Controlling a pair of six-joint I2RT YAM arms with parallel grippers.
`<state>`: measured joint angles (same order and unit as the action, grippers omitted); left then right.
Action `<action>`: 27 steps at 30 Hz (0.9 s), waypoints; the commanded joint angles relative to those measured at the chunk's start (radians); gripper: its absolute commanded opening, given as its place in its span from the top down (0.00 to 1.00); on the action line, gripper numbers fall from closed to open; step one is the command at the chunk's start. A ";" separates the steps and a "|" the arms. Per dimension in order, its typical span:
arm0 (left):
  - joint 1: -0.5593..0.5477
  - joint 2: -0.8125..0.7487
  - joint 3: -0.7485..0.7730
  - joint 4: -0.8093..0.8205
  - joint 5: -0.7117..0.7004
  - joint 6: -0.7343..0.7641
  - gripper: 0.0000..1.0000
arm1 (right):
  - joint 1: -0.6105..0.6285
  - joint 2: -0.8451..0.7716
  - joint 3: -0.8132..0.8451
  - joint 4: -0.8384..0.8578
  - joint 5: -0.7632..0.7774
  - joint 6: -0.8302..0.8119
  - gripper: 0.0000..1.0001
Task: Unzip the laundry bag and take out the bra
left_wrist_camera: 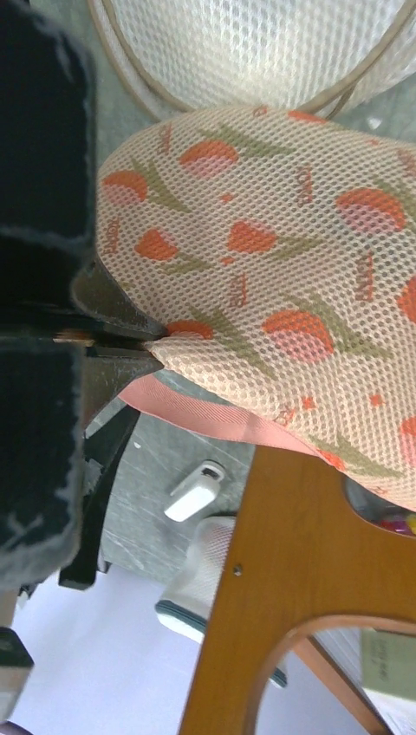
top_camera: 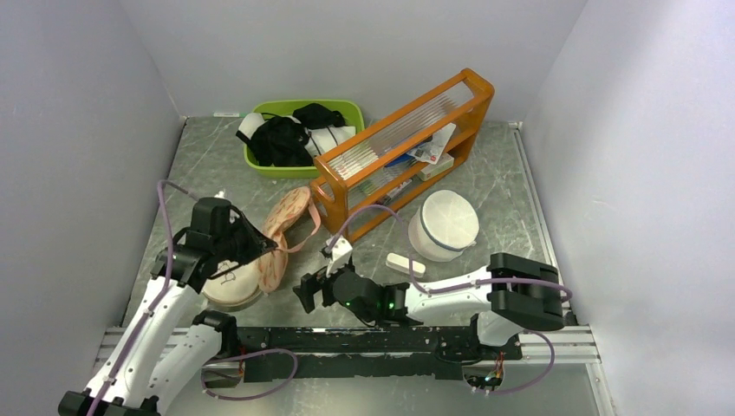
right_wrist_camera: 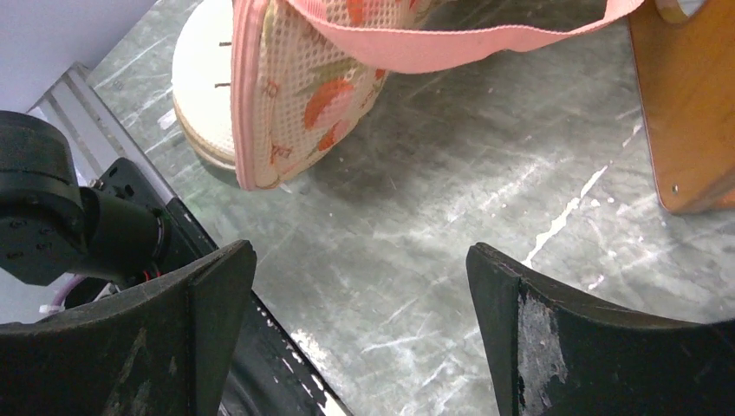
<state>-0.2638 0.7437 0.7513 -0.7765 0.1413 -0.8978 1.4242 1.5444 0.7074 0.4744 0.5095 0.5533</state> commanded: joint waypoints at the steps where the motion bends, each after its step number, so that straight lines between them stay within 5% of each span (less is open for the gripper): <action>1: -0.014 -0.049 -0.079 0.106 0.131 0.011 0.88 | 0.006 -0.053 -0.074 0.119 0.044 0.031 0.07; 12: -0.161 0.035 -0.198 0.423 0.301 -0.034 0.66 | 0.005 -0.139 -0.261 0.244 -0.007 0.100 0.03; 16: -0.231 0.098 -0.177 0.474 0.298 -0.024 0.47 | 0.005 -0.139 -0.298 0.289 -0.016 0.131 0.00; 20: -0.240 0.098 -0.136 0.424 0.252 0.017 0.35 | 0.005 -0.112 -0.291 0.259 0.003 0.183 0.00; 24: -0.241 0.072 -0.074 0.319 0.163 0.077 0.06 | 0.003 -0.080 -0.284 0.239 0.030 0.229 0.02; 27: -0.241 0.053 -0.030 0.253 0.099 0.111 0.04 | -0.002 -0.054 -0.281 0.235 0.053 0.266 0.10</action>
<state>-0.4992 0.8299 0.6422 -0.4385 0.3408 -0.8581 1.4261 1.4567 0.4179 0.7052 0.4976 0.7425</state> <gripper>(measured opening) 0.953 0.943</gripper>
